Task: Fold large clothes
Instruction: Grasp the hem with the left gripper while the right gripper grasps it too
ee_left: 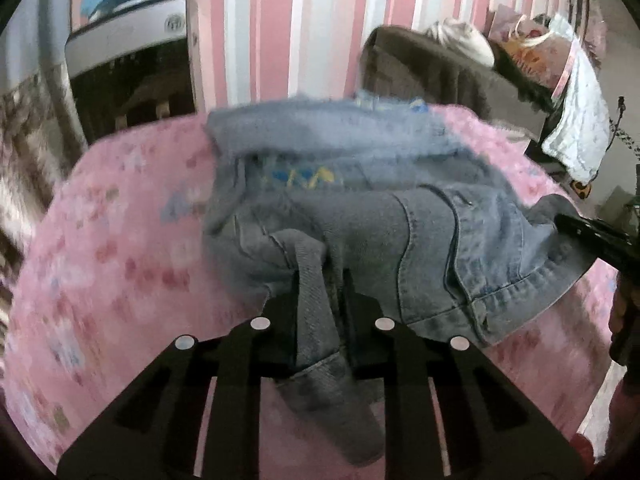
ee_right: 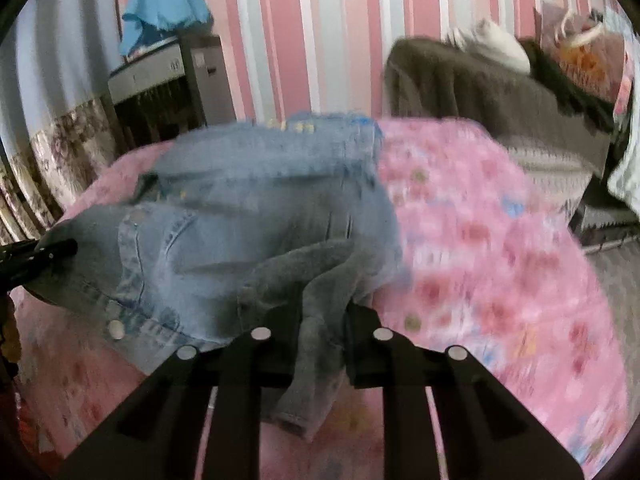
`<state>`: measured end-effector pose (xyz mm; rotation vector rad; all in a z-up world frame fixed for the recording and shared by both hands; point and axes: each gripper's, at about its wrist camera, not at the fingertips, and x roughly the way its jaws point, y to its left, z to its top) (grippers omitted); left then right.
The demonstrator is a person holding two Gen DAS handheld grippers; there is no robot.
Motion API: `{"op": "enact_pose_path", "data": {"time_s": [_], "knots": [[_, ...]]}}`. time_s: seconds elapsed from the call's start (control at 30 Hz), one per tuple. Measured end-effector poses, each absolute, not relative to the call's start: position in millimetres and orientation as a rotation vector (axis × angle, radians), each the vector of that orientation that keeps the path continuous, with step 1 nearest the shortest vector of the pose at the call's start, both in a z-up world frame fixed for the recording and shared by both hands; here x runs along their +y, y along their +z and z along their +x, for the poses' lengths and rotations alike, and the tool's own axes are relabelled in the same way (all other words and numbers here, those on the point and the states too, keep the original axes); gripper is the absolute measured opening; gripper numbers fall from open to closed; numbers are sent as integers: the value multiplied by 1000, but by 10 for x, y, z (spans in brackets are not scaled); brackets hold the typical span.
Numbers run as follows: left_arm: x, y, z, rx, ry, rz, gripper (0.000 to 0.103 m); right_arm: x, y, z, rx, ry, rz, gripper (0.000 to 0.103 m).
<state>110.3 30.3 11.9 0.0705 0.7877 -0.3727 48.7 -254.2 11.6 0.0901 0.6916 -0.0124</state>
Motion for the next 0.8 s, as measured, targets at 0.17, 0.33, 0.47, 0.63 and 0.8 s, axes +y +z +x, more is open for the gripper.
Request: {"op": "enact_pose_path", "data": {"time_s": [0.17, 0.33, 0.47, 0.63, 0.8], "knots": [[214, 518, 1415, 688, -352, 133, 15, -2603, 469, 879, 611, -27, 61, 16], [133, 730, 1852, 656, -338, 154, 15, -2600, 732, 1359, 552, -54, 6, 16], [27, 804, 2253, 654, -325, 172, 15, -2612, 899, 1859, 533, -75, -28, 16], [-2, 867, 2876, 662, -316, 179, 15, -2633, 1001, 2596, 554, -105, -80, 16], [13, 684, 3562, 730, -309, 175, 16, -2651, 794, 3316, 657, -109, -124, 16]]}}
